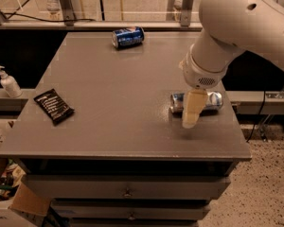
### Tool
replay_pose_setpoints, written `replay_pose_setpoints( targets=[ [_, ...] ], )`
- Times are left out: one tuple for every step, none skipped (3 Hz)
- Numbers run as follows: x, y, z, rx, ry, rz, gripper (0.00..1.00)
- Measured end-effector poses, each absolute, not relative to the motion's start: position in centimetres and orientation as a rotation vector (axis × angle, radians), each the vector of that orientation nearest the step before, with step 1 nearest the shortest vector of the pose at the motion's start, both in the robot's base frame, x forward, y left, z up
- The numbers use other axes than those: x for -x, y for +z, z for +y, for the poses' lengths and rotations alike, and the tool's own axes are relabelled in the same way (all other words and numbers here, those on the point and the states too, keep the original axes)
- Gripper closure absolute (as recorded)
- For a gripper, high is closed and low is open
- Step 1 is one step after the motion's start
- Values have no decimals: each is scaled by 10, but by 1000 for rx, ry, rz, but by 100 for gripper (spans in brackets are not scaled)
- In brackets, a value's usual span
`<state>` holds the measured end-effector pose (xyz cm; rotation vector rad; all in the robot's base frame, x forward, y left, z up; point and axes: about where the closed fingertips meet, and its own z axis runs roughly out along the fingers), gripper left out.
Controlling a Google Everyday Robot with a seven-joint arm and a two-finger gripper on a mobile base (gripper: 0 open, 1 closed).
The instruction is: Place redbull can upright
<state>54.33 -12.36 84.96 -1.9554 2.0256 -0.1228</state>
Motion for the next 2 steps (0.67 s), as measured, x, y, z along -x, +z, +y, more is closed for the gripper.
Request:
replay_pose_setpoints(
  targets=[
    [-548,845,-126,1957,-133,2043,8],
    [-549,841,-129,1961,-131,2057,24]
  ],
)
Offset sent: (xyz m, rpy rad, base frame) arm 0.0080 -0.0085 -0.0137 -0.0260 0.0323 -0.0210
